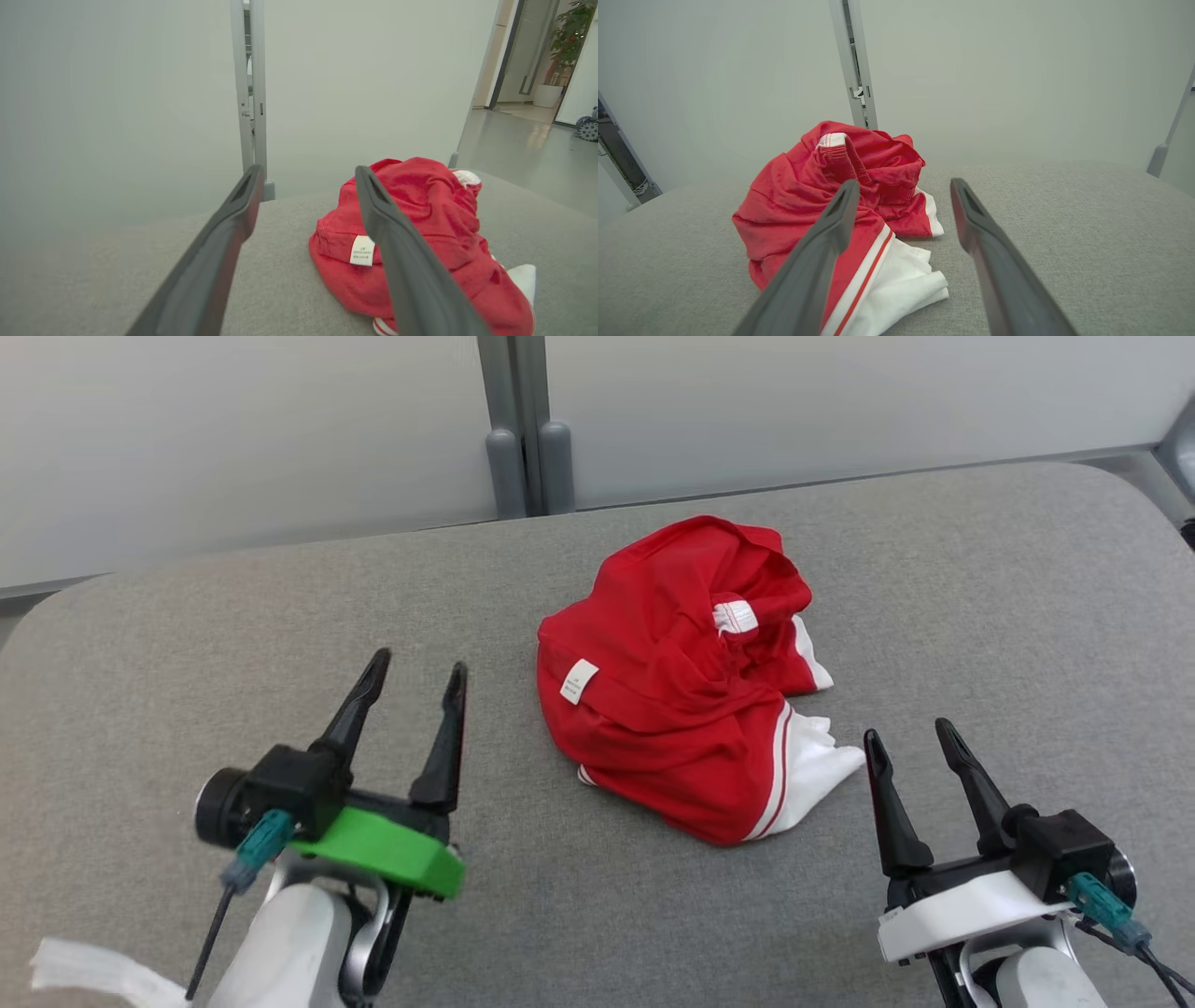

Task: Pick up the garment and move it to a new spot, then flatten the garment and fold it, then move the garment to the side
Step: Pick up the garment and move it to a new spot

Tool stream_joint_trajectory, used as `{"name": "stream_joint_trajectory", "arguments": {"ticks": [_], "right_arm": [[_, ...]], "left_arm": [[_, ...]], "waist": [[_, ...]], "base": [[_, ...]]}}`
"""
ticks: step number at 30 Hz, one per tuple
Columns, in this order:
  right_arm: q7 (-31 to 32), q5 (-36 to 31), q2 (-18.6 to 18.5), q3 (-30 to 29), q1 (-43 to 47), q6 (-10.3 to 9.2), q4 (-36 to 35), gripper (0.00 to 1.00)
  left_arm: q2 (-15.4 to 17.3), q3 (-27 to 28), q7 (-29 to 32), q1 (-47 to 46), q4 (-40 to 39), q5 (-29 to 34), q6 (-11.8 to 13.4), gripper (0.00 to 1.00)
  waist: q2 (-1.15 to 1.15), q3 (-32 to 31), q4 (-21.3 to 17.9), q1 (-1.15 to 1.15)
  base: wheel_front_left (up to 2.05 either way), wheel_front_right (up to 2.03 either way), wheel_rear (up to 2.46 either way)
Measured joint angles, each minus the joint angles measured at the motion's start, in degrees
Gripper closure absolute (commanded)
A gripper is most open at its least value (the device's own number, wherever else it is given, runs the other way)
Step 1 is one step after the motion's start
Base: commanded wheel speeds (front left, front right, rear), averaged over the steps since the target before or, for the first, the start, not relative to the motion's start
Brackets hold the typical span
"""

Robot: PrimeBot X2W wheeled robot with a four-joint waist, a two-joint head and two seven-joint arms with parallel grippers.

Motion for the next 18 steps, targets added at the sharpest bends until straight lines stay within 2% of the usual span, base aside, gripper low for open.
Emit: {"name": "stream_joint_trajectory", "arguments": {"ticks": [9,18], "right_arm": [[0.0,0.9,0.0,0.4,-2.3,0.0,0.3,0.0],[0.0,1.6,0.0,0.3,-3.0,0.0,0.3,0.0]], "left_arm": [[-3.5,-7.0,2.0,-9.2,7.4,0.9,-2.9,0.0],[-4.4,-11.3,1.9,-10.2,16.1,-0.4,-3.9,0.0]], "waist": [[0.0,2.8,-4.8,0.0],[0.0,5.6,-10.0,0.0]], "base": [[0.0,0.0,0.0],[0.0,0.0,0.0]]}}
